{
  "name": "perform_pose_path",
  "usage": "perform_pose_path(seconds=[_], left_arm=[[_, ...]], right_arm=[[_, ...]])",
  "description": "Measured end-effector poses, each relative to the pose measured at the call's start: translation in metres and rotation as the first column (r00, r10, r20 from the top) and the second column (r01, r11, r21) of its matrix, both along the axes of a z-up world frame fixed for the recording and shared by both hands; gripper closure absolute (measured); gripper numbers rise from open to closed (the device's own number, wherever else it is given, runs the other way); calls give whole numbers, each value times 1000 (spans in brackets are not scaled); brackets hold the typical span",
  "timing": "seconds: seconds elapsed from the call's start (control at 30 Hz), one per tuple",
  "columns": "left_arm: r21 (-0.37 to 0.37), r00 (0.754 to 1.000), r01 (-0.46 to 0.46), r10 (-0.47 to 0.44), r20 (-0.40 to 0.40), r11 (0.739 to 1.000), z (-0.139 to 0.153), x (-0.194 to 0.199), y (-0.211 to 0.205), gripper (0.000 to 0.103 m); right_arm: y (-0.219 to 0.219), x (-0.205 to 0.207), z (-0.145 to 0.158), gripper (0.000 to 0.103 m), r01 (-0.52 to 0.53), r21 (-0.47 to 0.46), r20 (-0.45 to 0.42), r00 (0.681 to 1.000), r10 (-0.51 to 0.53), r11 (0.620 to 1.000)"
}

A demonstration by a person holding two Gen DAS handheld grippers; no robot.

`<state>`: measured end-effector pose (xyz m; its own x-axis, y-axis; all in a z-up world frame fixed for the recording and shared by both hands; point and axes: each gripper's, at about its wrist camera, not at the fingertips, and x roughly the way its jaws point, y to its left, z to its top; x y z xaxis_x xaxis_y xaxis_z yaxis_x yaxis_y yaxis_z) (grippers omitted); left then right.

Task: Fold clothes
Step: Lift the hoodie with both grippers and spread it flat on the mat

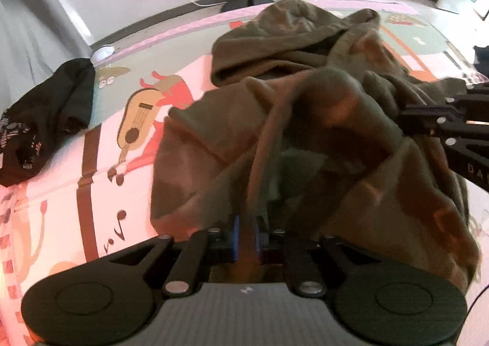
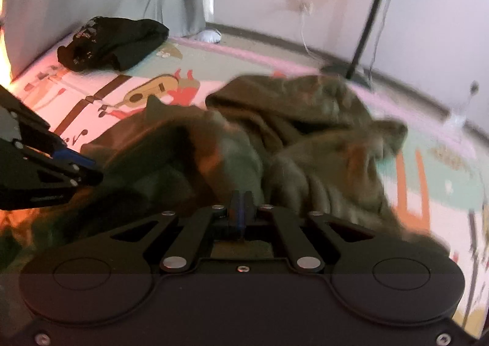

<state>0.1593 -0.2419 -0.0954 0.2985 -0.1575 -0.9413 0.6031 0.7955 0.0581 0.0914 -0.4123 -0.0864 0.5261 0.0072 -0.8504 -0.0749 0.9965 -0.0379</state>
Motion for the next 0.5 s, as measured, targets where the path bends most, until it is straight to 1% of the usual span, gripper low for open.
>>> perform_pose_path(seconds=[0.03, 0.07, 0.1, 0.13, 0.17, 0.23, 0.37, 0.43, 0.5], left_arm=[[-4, 1000, 8, -8, 7, 1000, 1, -5, 4, 82], [-4, 1000, 16, -16, 15, 1000, 2, -9, 7, 79], [-3, 1000, 21, -21, 20, 1000, 2, -13, 10, 72], [-4, 999, 24, -24, 24, 1000, 3, -17, 14, 66], [-4, 999, 27, -27, 28, 1000, 3, -21, 17, 64], [4, 999, 29, -29, 42, 1000, 3, -27, 23, 54], [22, 997, 38, -39, 68, 999, 0, -38, 33, 50], [36, 995, 35, -38, 96, 999, -1, -44, 40, 45], [40, 994, 27, -31, 104, 999, -2, -46, 47, 44]], right_arm=[[-4, -6, -1, 89, 13, 11, -13, 1000, -13, 1000], [-8, -12, -1, 85, 18, 10, -19, 1000, -18, 1000], [-10, -20, -2, 78, 19, 0, -21, 1000, -19, 1000], [-13, -27, -2, 74, 20, -9, -24, 1000, -20, 1000], [-16, -35, -3, 73, 21, -18, -27, 999, -22, 1000], [-21, -49, -4, 68, 28, -27, -42, 999, -29, 999], [-29, -75, -9, 64, 43, -33, -57, 997, -44, 999], [-35, -87, -13, 61, 55, -37, -69, 996, -58, 998], [-40, -99, -17, 59, 68, -41, -81, 994, -71, 997]])
